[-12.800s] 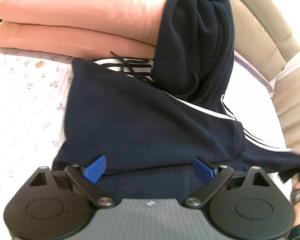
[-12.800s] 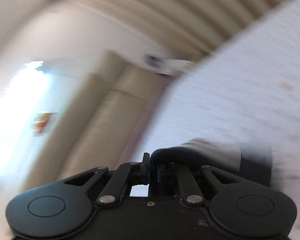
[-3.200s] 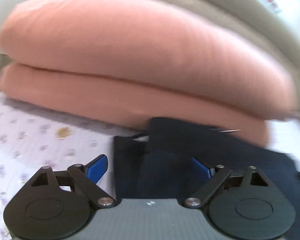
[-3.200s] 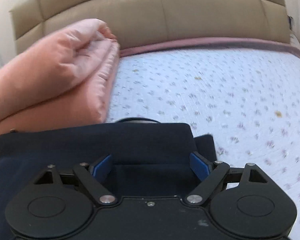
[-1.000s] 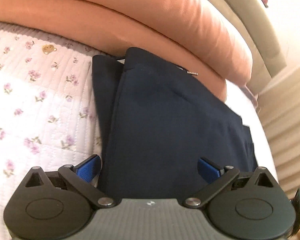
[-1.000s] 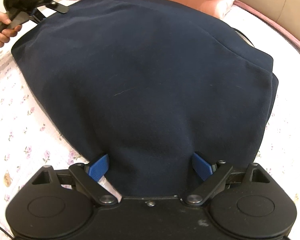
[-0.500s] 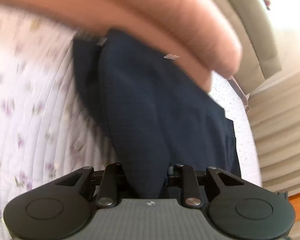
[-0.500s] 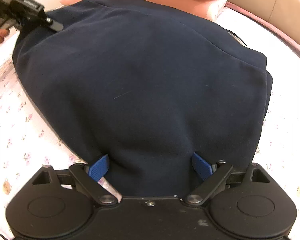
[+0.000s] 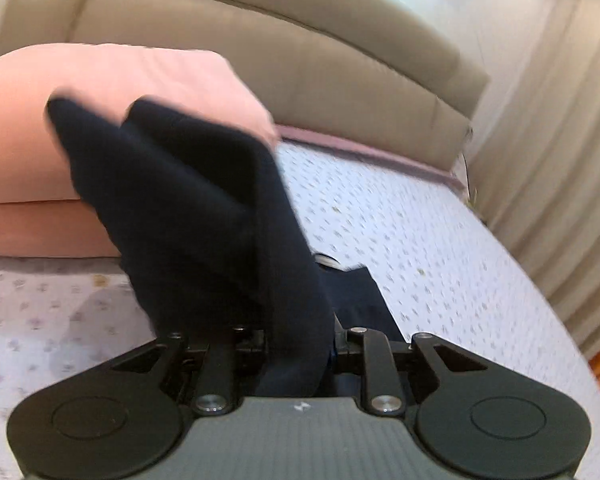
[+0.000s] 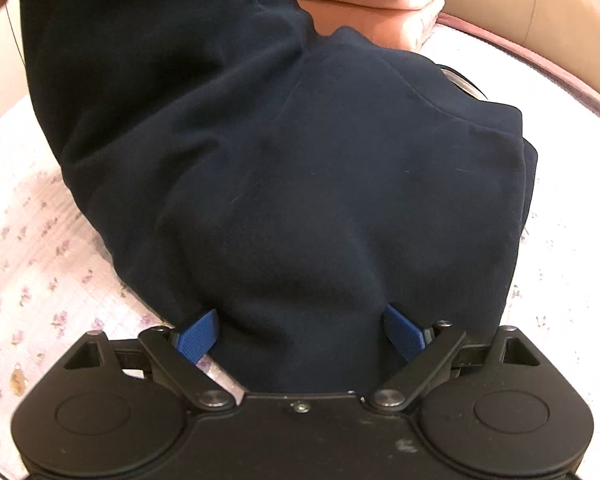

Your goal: Fold large clothes

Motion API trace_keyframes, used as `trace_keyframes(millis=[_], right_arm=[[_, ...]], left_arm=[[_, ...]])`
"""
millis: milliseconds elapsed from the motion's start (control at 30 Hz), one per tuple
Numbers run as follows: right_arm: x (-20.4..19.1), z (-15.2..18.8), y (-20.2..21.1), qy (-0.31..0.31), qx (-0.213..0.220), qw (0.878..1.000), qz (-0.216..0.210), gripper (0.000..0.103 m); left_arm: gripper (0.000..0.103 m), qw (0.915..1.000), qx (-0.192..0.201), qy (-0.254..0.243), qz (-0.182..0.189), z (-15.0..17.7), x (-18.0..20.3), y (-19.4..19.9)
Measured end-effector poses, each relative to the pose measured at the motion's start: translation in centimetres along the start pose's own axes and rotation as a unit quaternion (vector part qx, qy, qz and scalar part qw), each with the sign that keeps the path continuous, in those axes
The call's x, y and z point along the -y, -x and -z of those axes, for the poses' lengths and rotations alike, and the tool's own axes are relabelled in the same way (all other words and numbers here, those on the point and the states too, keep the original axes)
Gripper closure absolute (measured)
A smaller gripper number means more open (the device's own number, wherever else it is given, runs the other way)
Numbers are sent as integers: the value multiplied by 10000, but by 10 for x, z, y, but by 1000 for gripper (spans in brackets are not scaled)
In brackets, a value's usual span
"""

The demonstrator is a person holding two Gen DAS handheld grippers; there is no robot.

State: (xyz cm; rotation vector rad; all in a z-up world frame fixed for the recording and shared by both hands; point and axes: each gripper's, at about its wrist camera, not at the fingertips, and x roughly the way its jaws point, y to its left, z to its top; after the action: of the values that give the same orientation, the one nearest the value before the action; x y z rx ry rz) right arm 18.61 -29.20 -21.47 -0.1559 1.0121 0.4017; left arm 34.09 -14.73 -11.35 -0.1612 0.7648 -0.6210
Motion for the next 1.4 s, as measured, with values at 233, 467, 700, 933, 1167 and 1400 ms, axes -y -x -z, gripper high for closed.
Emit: trace_keyframes(millis=[233,467,700,933,1167,1400], right_arm=[[97,15,55,-2805,1278,9478,-815,0],[134,2,38,-3530,2115,8820,-2297,0],[143,-50,-20,-3627,1689,8881,-2265,0],[147,-88,-8,-4156,2558,8615,-1401,85],[190,-55,-40,-5157,1342,8287,-1712,29],[148,-23,-26,-4593,520,8567,-2288,16]], left_arm=[[77,9995,-212,-208,90,26,48,-48],[77,9975,-620,-181,289,48,73,-95],[77,9908,-985,-808,463,78,90,-105],[29,9839,-1080,-960,1051,66,84,-47],[4,9832,-1260,-1106,720,45,42,-38],[0,9573,-1723,-2239,616,94,46,-58]])
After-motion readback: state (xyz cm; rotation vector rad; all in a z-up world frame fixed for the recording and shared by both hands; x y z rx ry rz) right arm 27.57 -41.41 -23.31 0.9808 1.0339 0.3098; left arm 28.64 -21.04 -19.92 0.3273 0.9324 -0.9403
